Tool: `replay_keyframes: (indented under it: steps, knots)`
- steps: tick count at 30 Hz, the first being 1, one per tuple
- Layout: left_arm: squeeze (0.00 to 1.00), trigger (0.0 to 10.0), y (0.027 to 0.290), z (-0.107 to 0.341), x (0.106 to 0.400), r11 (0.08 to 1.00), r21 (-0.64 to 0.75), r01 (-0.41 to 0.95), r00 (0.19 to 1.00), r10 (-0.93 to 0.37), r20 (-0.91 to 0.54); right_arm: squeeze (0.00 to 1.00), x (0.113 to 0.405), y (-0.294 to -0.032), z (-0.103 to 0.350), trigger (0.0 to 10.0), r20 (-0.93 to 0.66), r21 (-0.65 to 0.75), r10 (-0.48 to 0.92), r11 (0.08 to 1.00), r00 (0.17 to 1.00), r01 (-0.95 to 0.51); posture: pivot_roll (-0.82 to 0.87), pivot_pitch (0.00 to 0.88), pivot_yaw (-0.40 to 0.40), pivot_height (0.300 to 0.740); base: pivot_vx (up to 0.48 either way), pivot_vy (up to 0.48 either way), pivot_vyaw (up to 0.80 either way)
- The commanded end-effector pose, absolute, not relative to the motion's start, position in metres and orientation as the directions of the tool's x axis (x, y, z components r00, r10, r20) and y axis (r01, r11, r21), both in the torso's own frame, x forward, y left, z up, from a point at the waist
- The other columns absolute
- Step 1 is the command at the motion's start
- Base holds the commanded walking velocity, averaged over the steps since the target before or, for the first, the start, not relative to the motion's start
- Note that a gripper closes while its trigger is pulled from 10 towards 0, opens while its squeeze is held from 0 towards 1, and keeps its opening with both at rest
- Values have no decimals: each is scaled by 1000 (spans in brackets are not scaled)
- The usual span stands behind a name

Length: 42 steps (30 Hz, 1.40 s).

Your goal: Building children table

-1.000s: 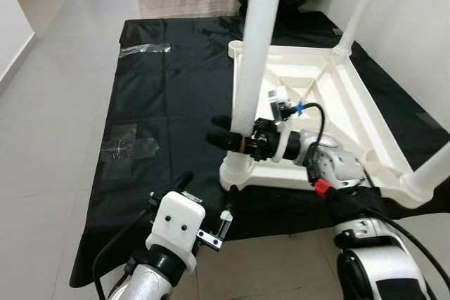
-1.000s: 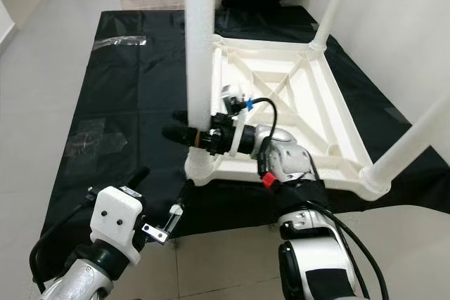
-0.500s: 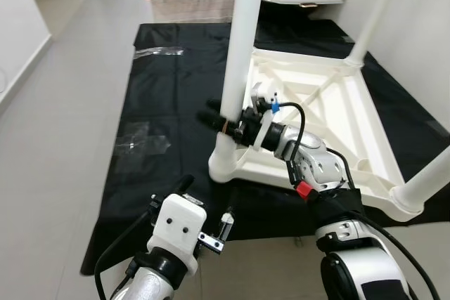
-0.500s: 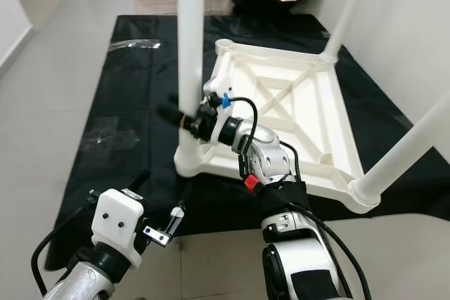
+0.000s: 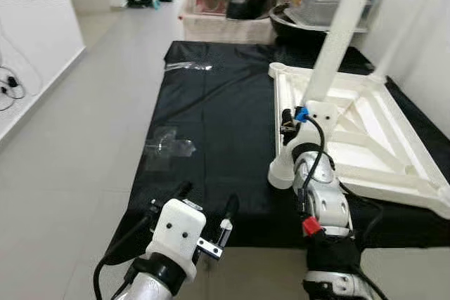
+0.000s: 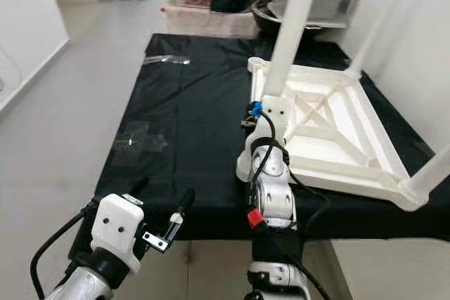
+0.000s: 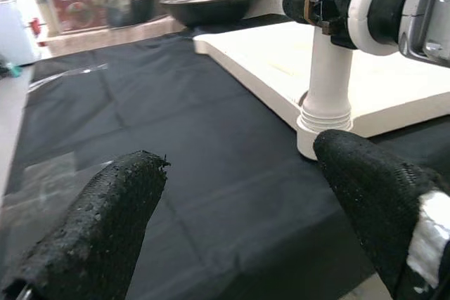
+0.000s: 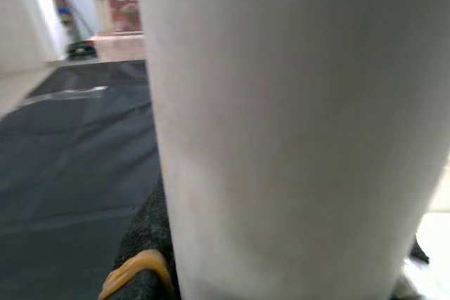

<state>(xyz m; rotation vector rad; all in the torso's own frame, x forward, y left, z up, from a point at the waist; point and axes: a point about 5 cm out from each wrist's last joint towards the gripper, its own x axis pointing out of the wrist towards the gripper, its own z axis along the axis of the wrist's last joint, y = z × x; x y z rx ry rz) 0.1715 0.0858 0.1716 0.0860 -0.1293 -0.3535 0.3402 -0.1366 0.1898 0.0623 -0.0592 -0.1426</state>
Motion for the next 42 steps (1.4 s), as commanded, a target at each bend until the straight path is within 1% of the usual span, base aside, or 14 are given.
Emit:
replay_keyframes:
  steps: [1, 3, 4, 5, 6, 11, 12, 13, 19, 23, 33, 37, 38, 42]
  knots:
    - [0, 10000, 83, 169, 171, 931, 110, 349, 928, -359, 102, 0, 335, -103, 187, 10000, 67, 117, -51, 992, 996, 43, 173, 77, -81, 740, 0, 0, 0]
    - [0, 10000, 84, 169, 171, 931, 112, 348, 928, -359, 100, 0, 334, -86, 191, 10000, 118, 138, 48, 988, 992, -64, 173, 77, -81, 740, 0, 0, 0]
    - [0, 10000, 84, 169, 171, 931, 112, 348, 928, -359, 100, 510, 334, -85, 193, 10000, 136, 136, 66, 987, 988, -85, 170, 83, -82, 740, 0, 0, 0]
    - [0, 10000, 84, 169, 171, 931, 112, 348, 928, -359, 100, 510, 334, -85, 193, 10000, 136, 136, 66, 987, 988, -85, 170, 83, -82, 740, 0, 0, 0]
    - [0, 10000, 83, 169, 171, 931, 112, 348, 928, -358, 100, 1000, 335, -87, 193, 10000, 147, 123, 74, 988, 986, -93, 170, 83, -82, 740, 0, 0, 0]
    - [0, 10000, 83, 169, 171, 932, 111, 346, 929, -357, 101, 1000, 345, -103, 196, 10000, 148, 88, 48, 994, 988, -61, 168, 84, -84, 740, 0, 0, 0]
    - [0, 10000, 83, 169, 171, 932, 111, 346, 929, -357, 101, 325, 349, -106, 197, 10000, 147, 99, 92, 989, 985, -107, 168, 87, -83, 740, 0, 0, 0]
    - [0, 10000, 83, 169, 171, 932, 110, 346, 929, -357, 102, 0, 354, -109, 201, 10000, 154, 117, 157, 977, 975, -176, 168, 85, -85, 740, 0, 0, 0]
    - [0, 10000, 83, 169, 172, 932, 111, 345, 929, -356, 103, 0, 363, -114, 207, 10000, 176, 128, 470, 860, 865, -493, 170, 86, -87, 740, 0, 0, 0]
    - [0, 10000, 83, 169, 173, 932, 114, 344, 929, -356, 105, 0, 356, -116, 204, 10000, 137, 122, 792, 582, 594, -804, 175, 83, -93, 740, 0, 0, 0]
    - [0, 10000, 83, 169, 172, 932, 118, 342, 929, -354, 105, 0, 346, -100, 199, 10000, 44, 96, 974, 217, 222, -971, 187, 74, -95, 740, 0, 0, 0]
    - [0, 10000, 83, 169, 171, 932, 117, 342, 929, -354, 105, 0, 346, -95, 200, 10000, 53, 100, 980, 187, 193, -977, 192, 70, -97, 740, 0, 0, 0]
    - [0, 10000, 82, 169, 170, 931, 119, 344, 928, -357, 105, 0, 346, -87, 198, 0, 76, 116, 981, 170, 179, -979, 193, 66, -98, 740, 0, 0, 0]
    - [0, 10000, 82, 169, 170, 931, 120, 345, 928, -358, 104, 0, 345, -85, 197, 0, 85, 114, 982, 160, 170, -980, 193, 64, -95, 740, 0, 0, 0]
